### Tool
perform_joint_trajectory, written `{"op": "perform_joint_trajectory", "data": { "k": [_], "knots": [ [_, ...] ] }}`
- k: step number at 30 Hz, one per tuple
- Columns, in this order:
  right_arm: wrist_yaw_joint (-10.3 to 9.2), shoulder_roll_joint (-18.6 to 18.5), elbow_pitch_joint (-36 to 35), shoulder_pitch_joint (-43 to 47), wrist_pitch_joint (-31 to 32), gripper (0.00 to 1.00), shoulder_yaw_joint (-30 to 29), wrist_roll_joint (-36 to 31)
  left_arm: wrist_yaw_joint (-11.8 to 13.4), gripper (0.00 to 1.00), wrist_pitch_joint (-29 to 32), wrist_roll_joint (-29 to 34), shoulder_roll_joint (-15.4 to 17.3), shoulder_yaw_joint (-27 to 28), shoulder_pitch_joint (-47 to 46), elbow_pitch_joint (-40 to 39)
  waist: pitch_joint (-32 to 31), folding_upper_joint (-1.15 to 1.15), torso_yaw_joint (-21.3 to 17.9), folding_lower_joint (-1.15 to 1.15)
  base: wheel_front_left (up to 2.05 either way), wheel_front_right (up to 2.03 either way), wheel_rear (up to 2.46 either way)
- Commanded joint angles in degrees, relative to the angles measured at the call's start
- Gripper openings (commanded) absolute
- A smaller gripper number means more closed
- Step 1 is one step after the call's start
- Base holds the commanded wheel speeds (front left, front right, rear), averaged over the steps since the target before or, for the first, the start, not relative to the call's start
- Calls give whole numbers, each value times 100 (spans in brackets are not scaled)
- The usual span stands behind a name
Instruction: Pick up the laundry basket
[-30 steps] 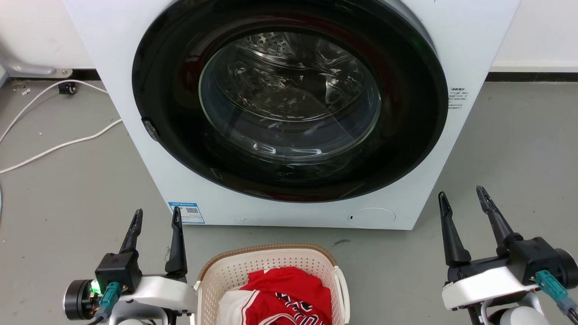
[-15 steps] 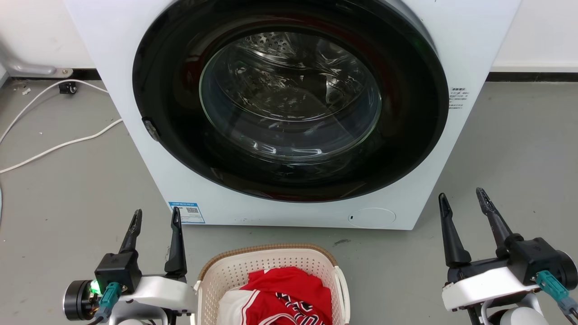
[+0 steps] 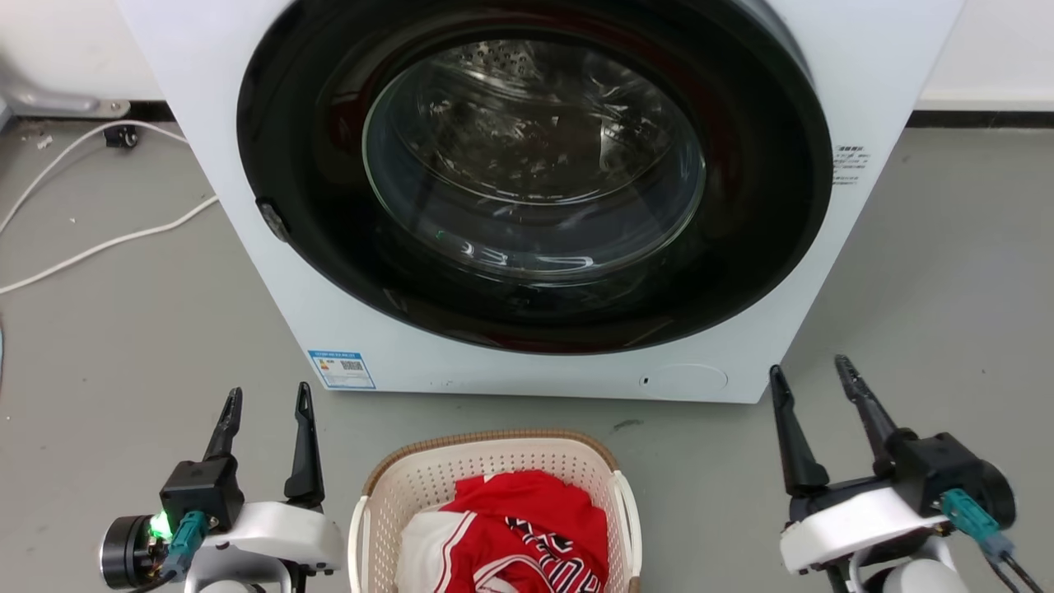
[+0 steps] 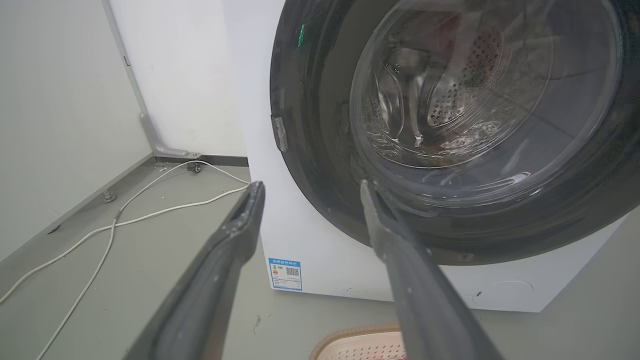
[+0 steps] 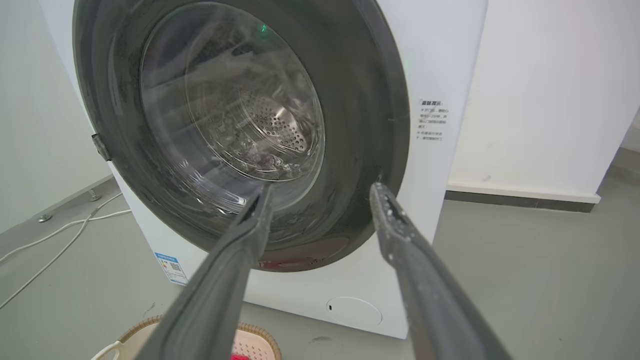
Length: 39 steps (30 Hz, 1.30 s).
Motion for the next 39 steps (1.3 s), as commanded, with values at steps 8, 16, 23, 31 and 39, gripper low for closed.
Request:
{"op": "perform_joint_trajectory", "data": {
  "k": [8, 16, 23, 31, 39],
  "knots": [
    [-3, -11, 508, -511, -10, 100, 347, 9, -196, 100, -16, 81, 170, 208, -447, 701, 532, 0, 54, 0, 0, 0, 0],
    [-3, -11, 1512, -1126, -11, 100, 689, -166, -325, 100, -16, 16, 331, 256, -880, 1527, 1101, 0, 63, 0, 0, 0, 0],
    [-3, -11, 2593, -1726, -10, 100, 904, -230, -397, 100, -16, -121, 392, 255, -1267, 2424, 1660, 0, 69, 0, 0, 0, 0],
    [-3, -11, 3717, -2358, -10, 100, 1296, -22, -429, 100, -16, -161, 477, 149, -1705, 3338, 2223, 0, 96, 0, 0, 0, 0],
    [-3, -10, 4687, -2954, -10, 100, 1661, 218, -441, 100, -16, -222, 584, 20, -2202, 4036, 2770, 0, 139, 0, 0, 0, 0]
  ]
}}
